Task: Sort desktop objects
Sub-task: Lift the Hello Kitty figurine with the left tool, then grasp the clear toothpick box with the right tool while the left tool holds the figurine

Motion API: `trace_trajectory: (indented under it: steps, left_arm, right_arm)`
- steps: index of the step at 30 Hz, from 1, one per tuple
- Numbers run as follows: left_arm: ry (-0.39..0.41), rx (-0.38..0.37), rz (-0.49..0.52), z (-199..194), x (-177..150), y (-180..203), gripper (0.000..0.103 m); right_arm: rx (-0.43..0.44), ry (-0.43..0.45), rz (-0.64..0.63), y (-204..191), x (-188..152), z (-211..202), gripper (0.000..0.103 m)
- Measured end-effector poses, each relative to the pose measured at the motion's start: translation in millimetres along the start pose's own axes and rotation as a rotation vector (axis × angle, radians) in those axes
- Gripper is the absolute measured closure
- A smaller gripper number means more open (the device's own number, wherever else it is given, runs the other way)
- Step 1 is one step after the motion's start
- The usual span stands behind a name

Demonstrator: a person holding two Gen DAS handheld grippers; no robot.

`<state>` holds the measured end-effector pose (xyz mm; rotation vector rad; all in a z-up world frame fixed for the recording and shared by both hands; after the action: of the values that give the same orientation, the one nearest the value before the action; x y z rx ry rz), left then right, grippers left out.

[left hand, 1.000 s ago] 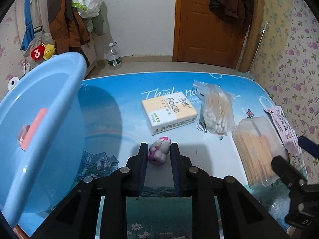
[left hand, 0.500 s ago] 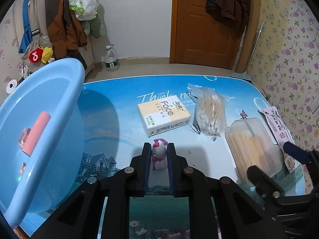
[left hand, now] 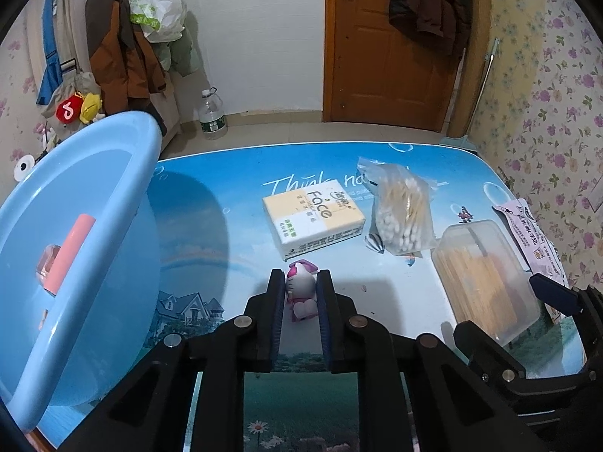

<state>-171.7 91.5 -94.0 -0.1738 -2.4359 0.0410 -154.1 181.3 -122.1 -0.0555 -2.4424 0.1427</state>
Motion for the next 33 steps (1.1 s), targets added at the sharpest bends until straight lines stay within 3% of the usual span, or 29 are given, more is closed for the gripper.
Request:
trace_trajectory:
  steps: [9, 24, 26, 29, 31, 33]
  left_arm:
    - [-0.041, -0.011, 0.001, 10, -5, 0, 0.085]
    - [-0.018, -0.023, 0.009, 8, -8, -3, 0.085]
    - [-0.017, -0.032, 0.007, 7, -9, -3, 0.085]
    - [-0.016, -0.046, 0.015, 7, -8, -4, 0.085]
    - [-0.017, -0.045, 0.024, 7, -8, -2, 0.085]
    - [-0.01, -0.045, 0.032, 6, -9, -1, 0.085]
  right_arm:
    - [0.001, -0.008, -0.001, 1, 0, 4, 0.007]
    - [-0.007, -0.027, -0.017, -2, 0, 11, 0.008]
    - [-0.009, -0.026, -0.029, -3, 0, 11, 0.01]
    - [-0.01, -0.017, -0.045, -3, -1, 10, 0.022]
    - [-0.006, -0.01, -0.05, -3, 0, 9, 0.038]
    - [-0.005, -0.011, -0.052, -3, 1, 9, 0.039]
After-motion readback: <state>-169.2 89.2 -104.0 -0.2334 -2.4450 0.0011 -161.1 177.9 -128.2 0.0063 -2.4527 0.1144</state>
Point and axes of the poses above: each gripper's, at about its wrist camera, not at the fingertips, and z roughly the way its jaws point, y to its right, x to its top, the point moved 1 cm from there along z, roughly the way its jaws point, and after that the axes turned 6 degrees about z, right-handed, at the moved point
